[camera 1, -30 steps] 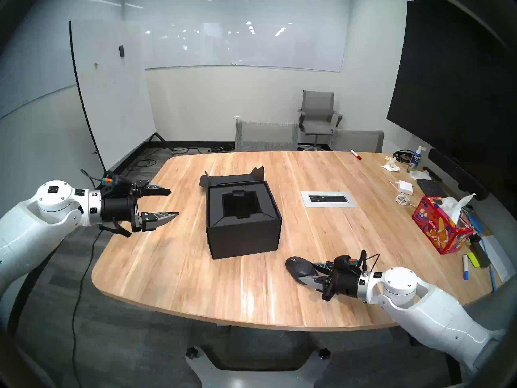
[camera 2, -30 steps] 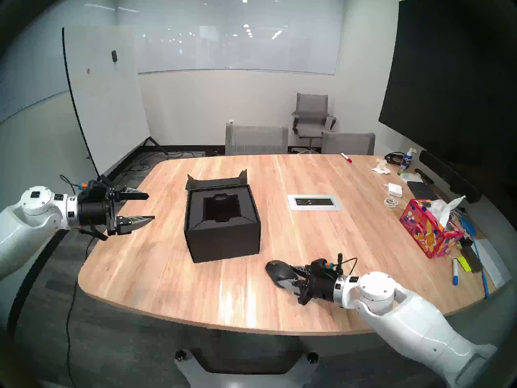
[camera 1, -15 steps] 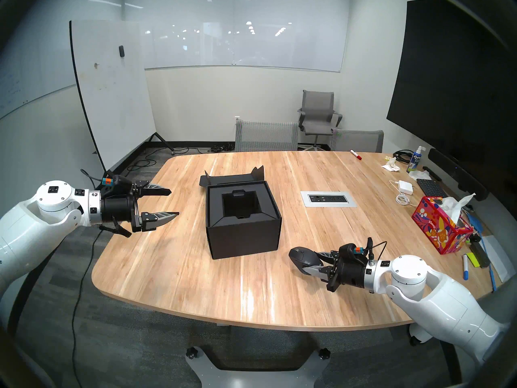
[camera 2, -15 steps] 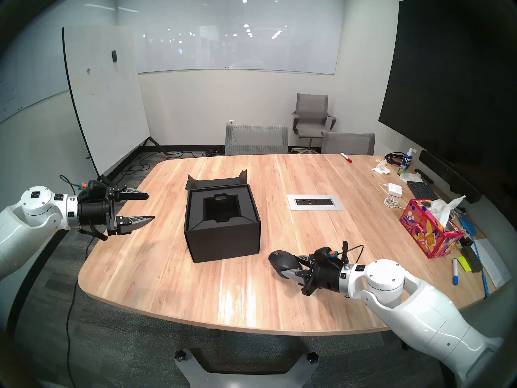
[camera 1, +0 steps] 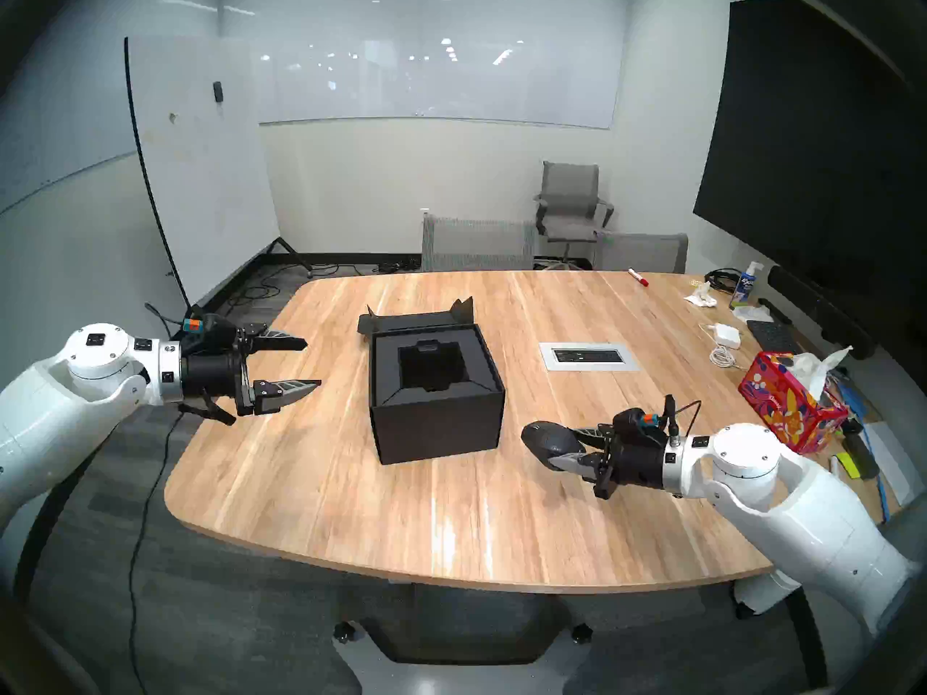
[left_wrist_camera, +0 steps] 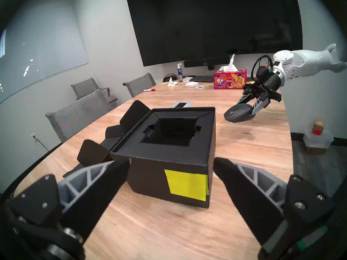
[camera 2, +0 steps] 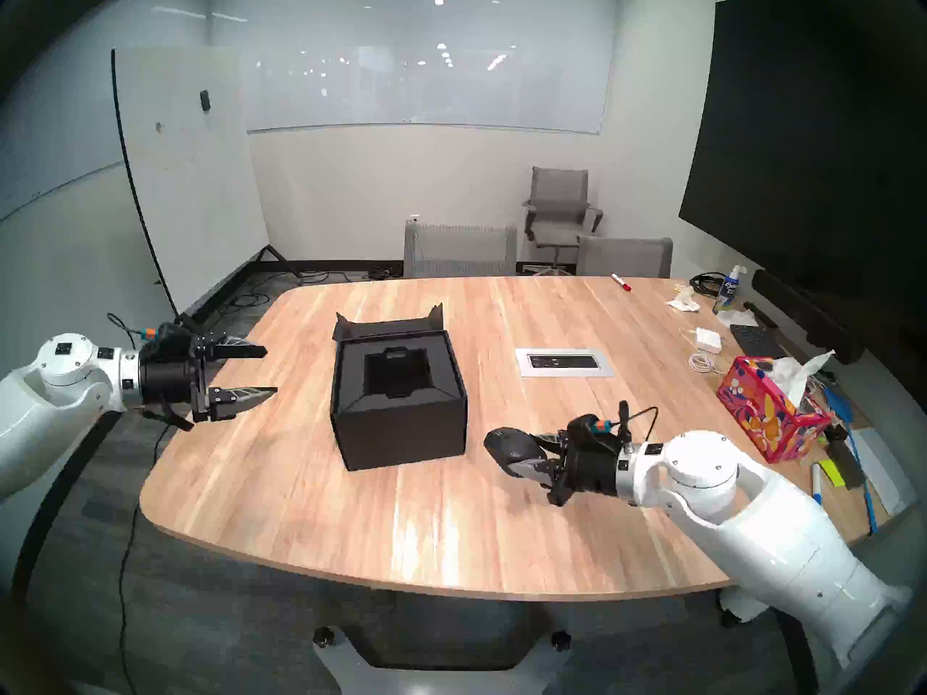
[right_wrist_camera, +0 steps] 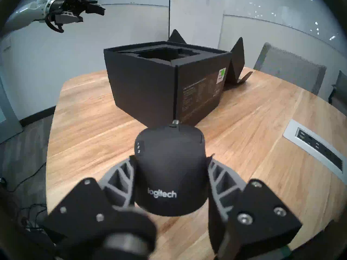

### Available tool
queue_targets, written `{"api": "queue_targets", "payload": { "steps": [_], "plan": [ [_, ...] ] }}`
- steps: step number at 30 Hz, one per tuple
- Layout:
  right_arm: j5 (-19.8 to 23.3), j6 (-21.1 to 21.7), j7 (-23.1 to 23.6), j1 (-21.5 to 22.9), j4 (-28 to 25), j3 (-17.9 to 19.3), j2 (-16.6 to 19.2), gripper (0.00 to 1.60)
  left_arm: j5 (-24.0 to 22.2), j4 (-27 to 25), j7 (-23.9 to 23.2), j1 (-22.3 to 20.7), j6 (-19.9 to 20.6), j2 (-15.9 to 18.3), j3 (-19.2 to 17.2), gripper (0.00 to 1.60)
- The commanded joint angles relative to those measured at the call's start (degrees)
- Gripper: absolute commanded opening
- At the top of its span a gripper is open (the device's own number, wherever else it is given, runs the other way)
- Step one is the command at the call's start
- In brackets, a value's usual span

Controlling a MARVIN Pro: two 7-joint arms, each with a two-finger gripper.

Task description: Open the box and place the mouse inside

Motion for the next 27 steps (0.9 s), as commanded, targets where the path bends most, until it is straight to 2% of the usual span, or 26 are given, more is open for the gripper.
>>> {"api": "queue_targets", "payload": {
  "steps": [1,8,9,13,14,21,22,23,27],
  "plan": [
    [-0.3,1.0,2.0,5.5,-1.1,0.7,0.0,0.00,-0.4,-0.2,-0.1,-0.6,-0.2,0.2,-0.7,1.60],
    [-1.1,2.3,4.1,8.5,-0.5,0.9,-1.1,0.00,-0.4,-0.2,-0.1,-0.6,-0.2,0.2,-0.7,1.60],
    [-1.4,2.6,4.8,10.2,0.1,0.0,-1.3,0.00,-0.4,-0.2,-0.1,-0.6,-0.2,0.2,-0.6,1.60],
    [-2.2,3.1,6.2,12.2,0.6,-0.4,-1.9,0.00,-0.5,-0.2,0.0,-0.6,-0.3,0.3,-0.6,1.60],
    [-2.7,3.2,6.7,11.8,0.4,0.5,-2.5,0.00,-0.5,-0.2,0.0,-0.6,-0.3,0.3,-0.6,1.60],
    [-4.2,4.4,9.3,16.5,1.9,-1.4,-4.0,0.00,-0.5,-0.2,0.0,-0.7,-0.3,0.3,-0.6,1.60],
    [-4.9,4.5,9.6,15.4,1.6,0.1,-5.0,0.00,-0.5,-0.2,0.0,-0.7,-0.3,0.3,-0.5,1.60],
    [-4.8,4.7,10.2,17.7,2.5,-1.7,-4.8,0.00,-0.5,-0.2,0.0,-0.7,-0.3,0.3,-0.5,1.60],
    [-6.2,5.4,11.6,19.0,3.2,-1.5,-6.5,0.00,-0.5,-0.2,0.0,-0.7,-0.3,0.3,-0.5,1.60]
  ]
}}
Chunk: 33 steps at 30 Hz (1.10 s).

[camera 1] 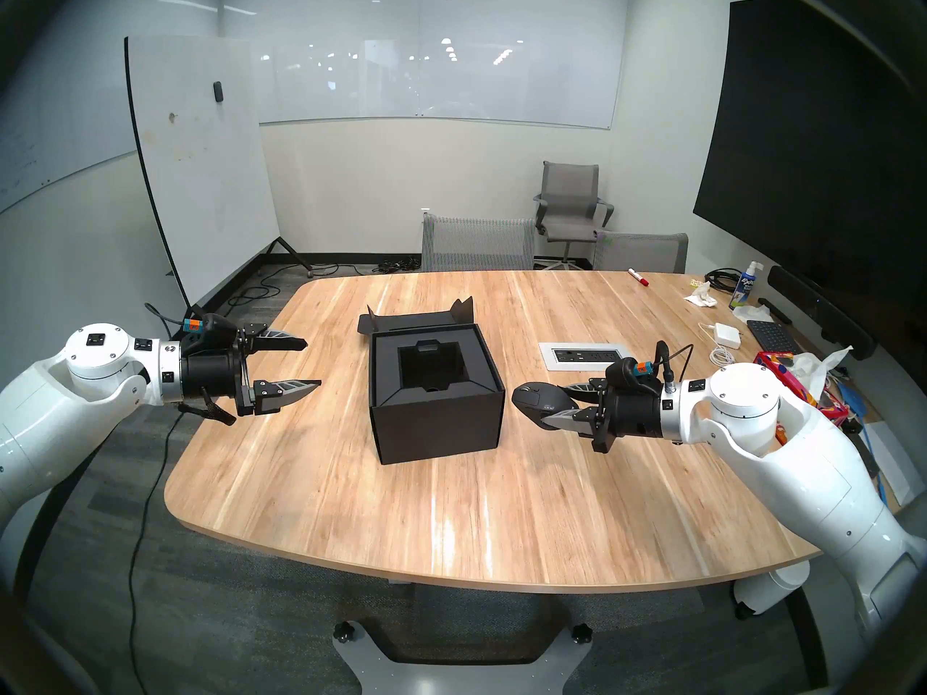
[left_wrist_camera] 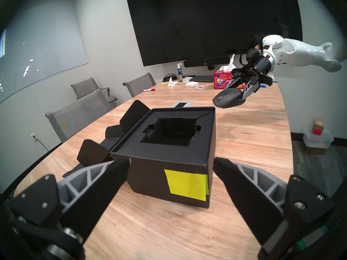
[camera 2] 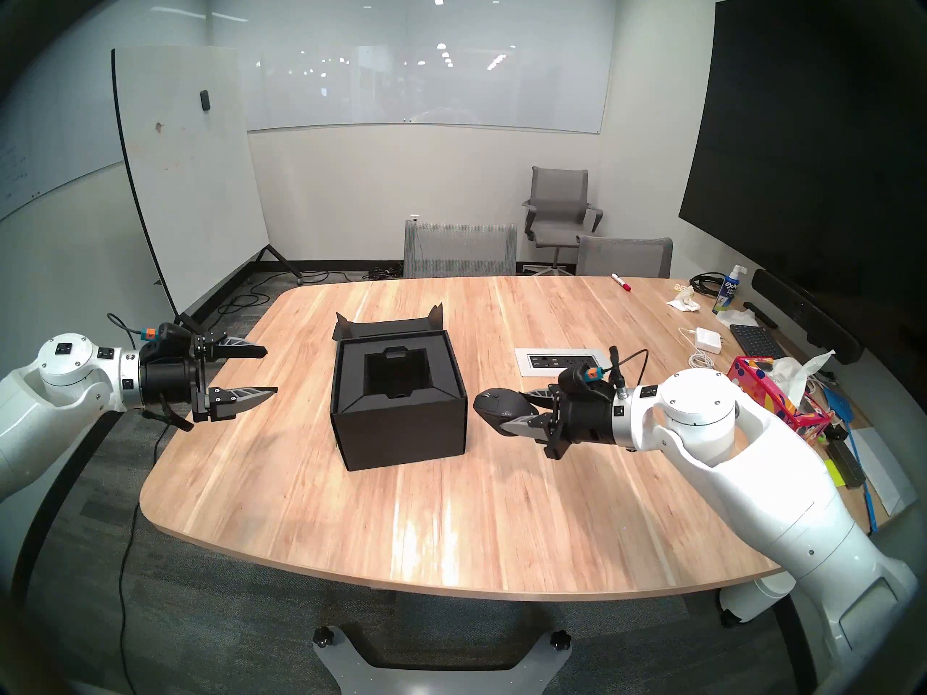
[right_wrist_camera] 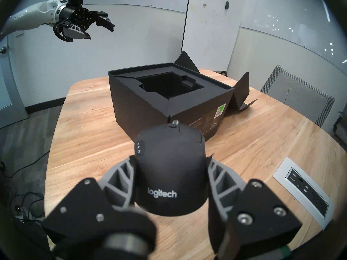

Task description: Open the box and place the mouse inside

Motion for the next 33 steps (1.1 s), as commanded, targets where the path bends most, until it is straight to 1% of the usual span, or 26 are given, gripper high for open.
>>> {"api": "queue_targets", "payload": {
  "steps": [1,4,5,7,8,10,12,13,14,16,17,19,23,26,27,30,31,33],
  "plan": [
    [-1.1,0.4,2.4,6.3,1.0,-0.1,-3.1,0.00,-0.4,-0.2,-0.1,-0.6,-0.2,0.2,-0.7,1.60],
    [-1.9,0.7,3.6,8.2,2.0,-0.9,-3.8,0.00,-0.4,-0.2,-0.1,-0.6,-0.2,0.2,-0.7,1.60],
    [-2.3,0.8,3.8,8.2,2.0,-0.6,-4.3,0.00,-0.4,-0.2,-0.1,-0.6,-0.2,0.2,-0.7,1.60],
    [-2.6,0.9,4.6,10.2,3.0,-1.8,-4.7,0.00,-0.4,-0.2,-0.1,-0.6,-0.3,0.2,-0.7,1.60],
    [-3.3,0.9,4.7,9.1,2.6,-0.3,-5.6,0.00,-0.4,-0.2,-0.1,-0.6,-0.3,0.2,-0.7,1.60],
    [-3.5,1.1,5.6,11.1,3.6,-1.5,-5.8,0.00,-0.4,-0.2,-0.1,-0.6,-0.3,0.2,-0.7,1.60],
    [-4.1,1.2,6.1,11.4,3.9,-1.3,-6.4,0.00,-0.4,-0.2,-0.1,-0.6,-0.3,0.3,-0.6,1.60],
    [-4.1,1.3,6.6,12.8,4.5,-2.3,-6.3,0.00,-0.5,-0.2,0.0,-0.6,-0.3,0.3,-0.6,1.60],
    [-4.6,1.2,6.9,12.3,4.4,-1.5,-6.9,0.00,-0.5,-0.2,0.0,-0.6,-0.3,0.3,-0.6,1.60],
    [-4.8,1.2,7.6,13.9,5.2,-2.5,-7.2,0.00,-0.5,-0.2,0.0,-0.6,-0.3,0.3,-0.6,1.60],
    [-5.2,0.9,7.9,13.7,5.1,-1.9,-7.7,0.00,-0.5,-0.2,0.0,-0.6,-0.3,0.3,-0.6,1.60],
    [-5.5,0.8,8.5,15.2,5.8,-2.9,-8.2,0.00,-0.5,-0.2,0.0,-0.6,-0.3,0.3,-0.6,1.60],
    [-6.2,0.1,9.6,16.9,6.6,-3.4,-9.9,0.00,-0.5,-0.2,0.0,-0.6,-0.3,0.3,-0.6,1.60],
    [-6.9,-0.1,10.4,18.5,7.3,-4.5,-11.6,0.00,-0.5,-0.2,0.0,-0.7,-0.3,0.3,-0.5,1.60],
    [-7.3,-0.1,10.6,18.5,7.2,-4.3,-12.3,0.00,-0.5,-0.2,0.0,-0.7,-0.3,0.3,-0.5,1.60],
    [-7.8,-0.2,11.4,20.5,8.4,-5.8,-13.5,0.00,-0.5,-0.2,0.0,-0.7,-0.3,0.3,-0.5,1.60],
    [-8.3,-0.3,11.6,20.4,8.5,-5.4,-14.2,0.00,-0.5,-0.2,0.0,-0.7,-0.3,0.3,-0.5,1.60],
    [-8.5,-0.4,12.2,22.1,9.8,-6.6,-14.8,0.00,-0.5,-0.2,0.0,-0.7,-0.3,0.3,-0.5,1.60]
  ]
}}
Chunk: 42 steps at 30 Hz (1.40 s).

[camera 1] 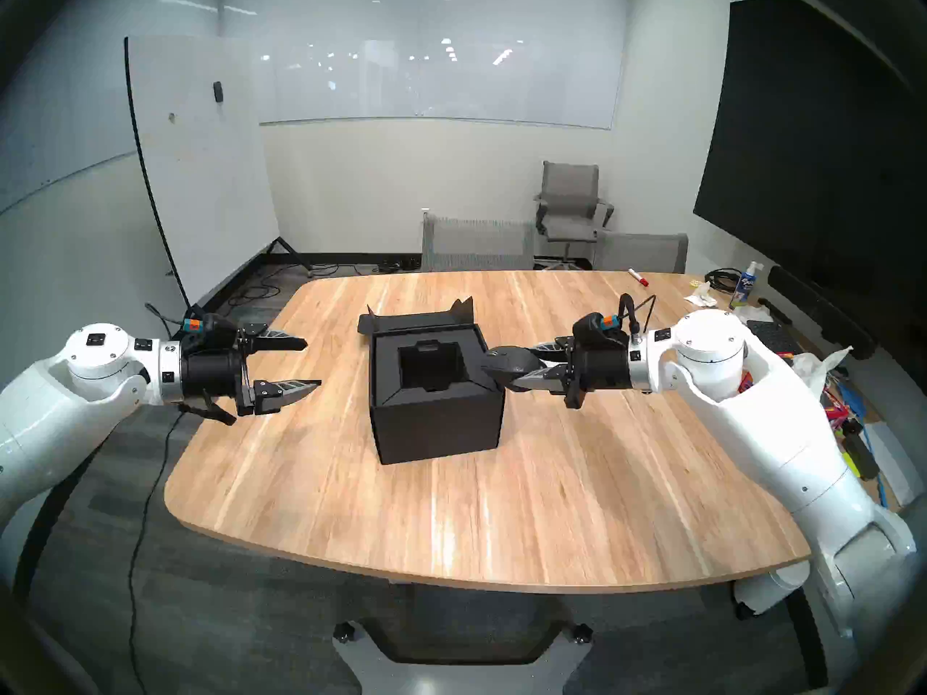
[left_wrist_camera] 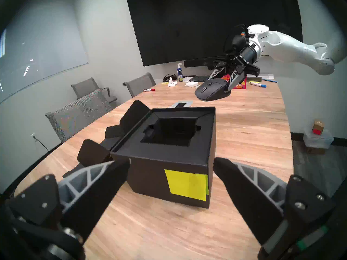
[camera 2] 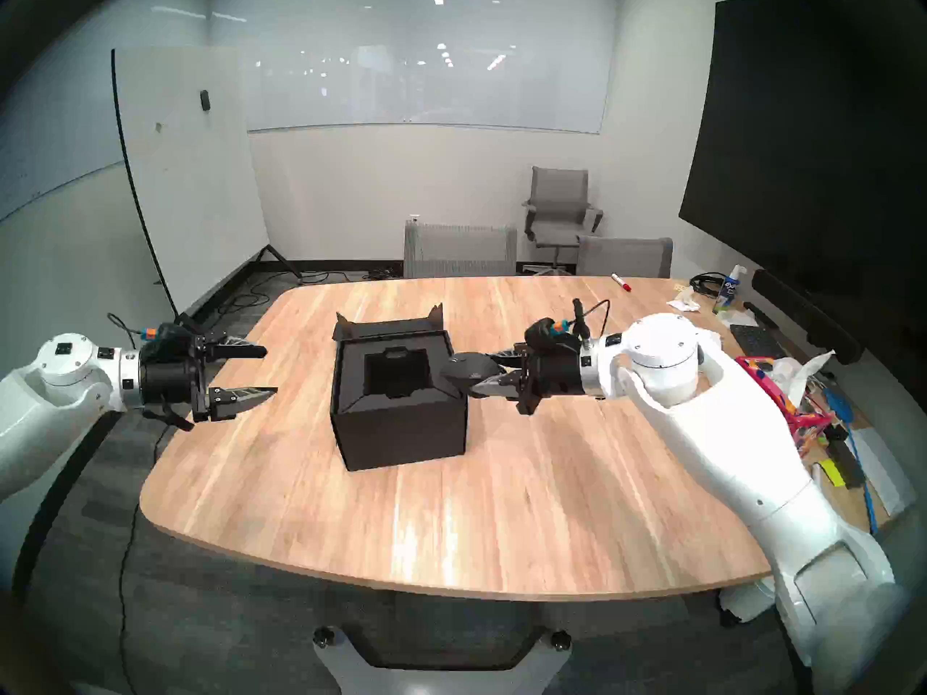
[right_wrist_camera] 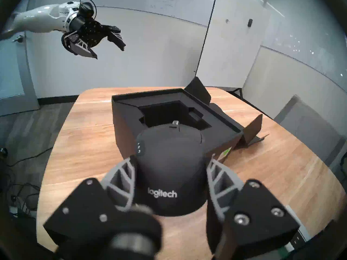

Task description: Open the box and place the mouse inside

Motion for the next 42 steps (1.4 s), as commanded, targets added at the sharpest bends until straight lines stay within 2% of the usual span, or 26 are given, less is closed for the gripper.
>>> {"api": "queue_targets", "payload": {
  "steps": [1,17,42],
  "plan": [
    [-0.6,-0.9,1.5,6.3,1.7,-0.8,-4.6,0.00,-0.4,-0.2,-0.1,-0.6,-0.2,0.2,-0.7,1.60],
    [-3.4,-6.3,6.5,13.2,14.4,-2.5,-9.3,0.00,-0.5,-0.2,0.0,-0.6,-0.3,0.3,-0.6,1.60],
    [-5.2,-13.3,12.3,20.1,26.5,-6.0,-18.0,0.00,-0.6,-0.2,0.0,-0.6,-0.4,0.4,-0.5,1.60]
  ]
}}
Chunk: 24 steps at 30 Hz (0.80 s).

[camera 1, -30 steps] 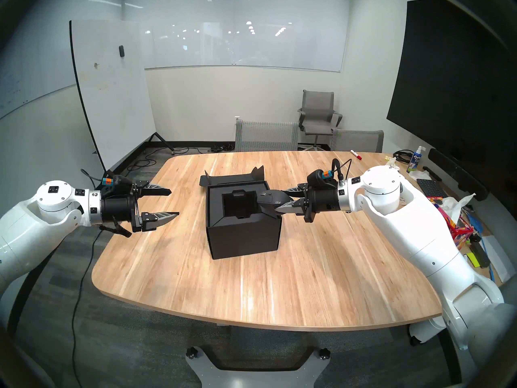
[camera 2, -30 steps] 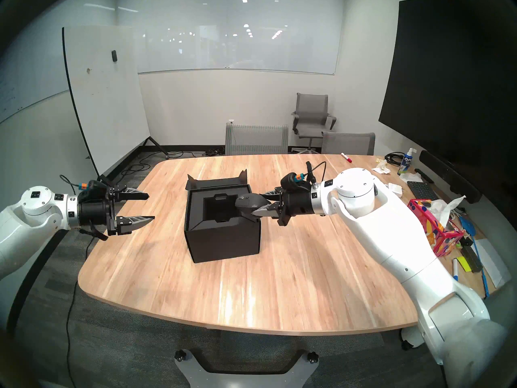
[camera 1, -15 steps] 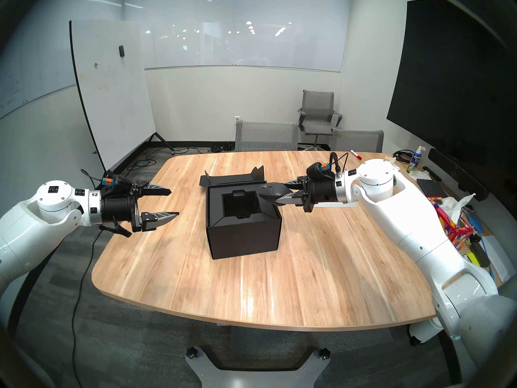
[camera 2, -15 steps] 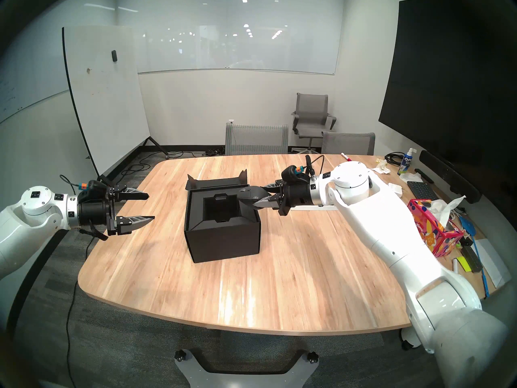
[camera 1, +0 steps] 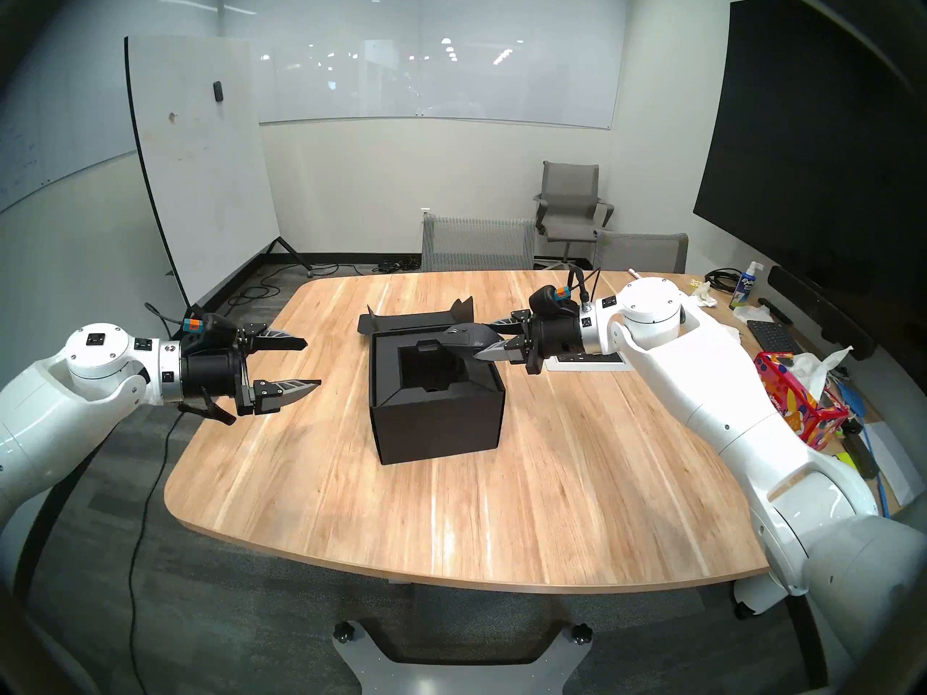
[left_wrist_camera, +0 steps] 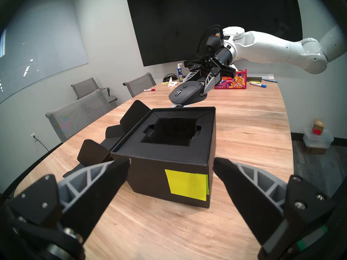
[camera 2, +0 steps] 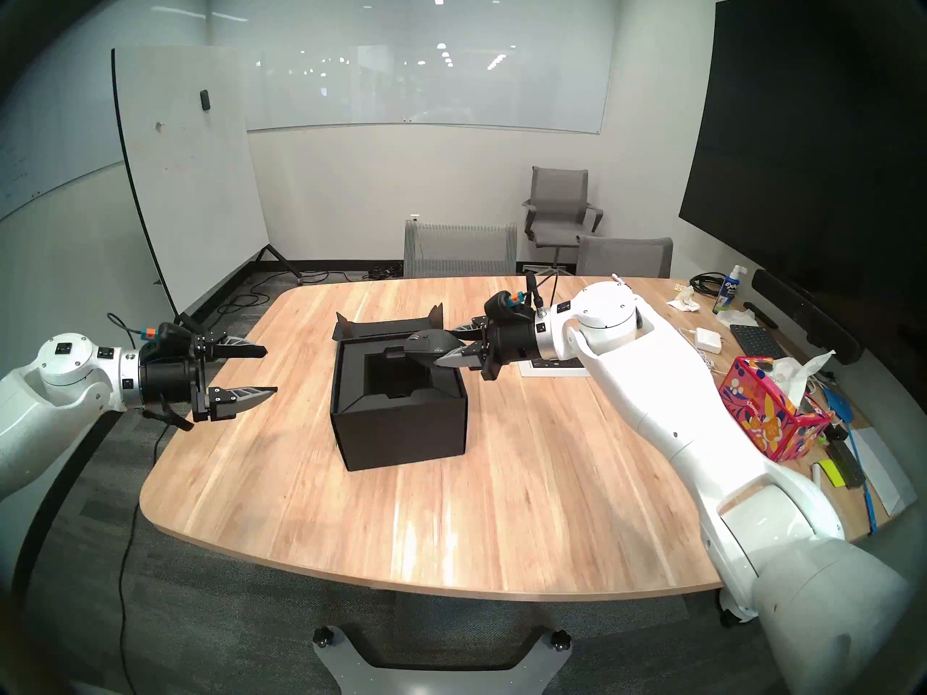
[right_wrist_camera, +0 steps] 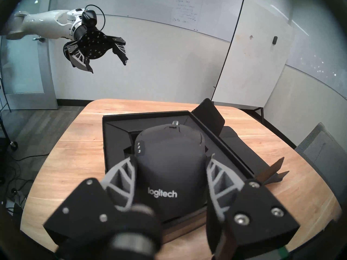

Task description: Open the box and place the mouse inside

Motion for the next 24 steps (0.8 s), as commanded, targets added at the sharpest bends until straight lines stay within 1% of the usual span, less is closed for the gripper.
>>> {"api": "queue_targets", "payload": {
  "steps": [1,10,24],
  "plan": [
    [0.2,-2.6,1.1,4.3,2.1,-0.2,-3.5,0.00,-0.4,-0.2,-0.1,-0.5,-0.2,0.2,-0.7,1.60],
    [0.1,-4.9,2.6,5.9,6.3,-0.5,-5.5,0.00,-0.5,-0.2,-0.1,-0.5,-0.3,0.3,-0.7,1.60],
    [-0.2,-8.0,5.5,9.5,15.3,-0.9,-9.8,0.00,-0.5,-0.2,0.0,-0.6,-0.3,0.3,-0.6,1.60]
  ]
}}
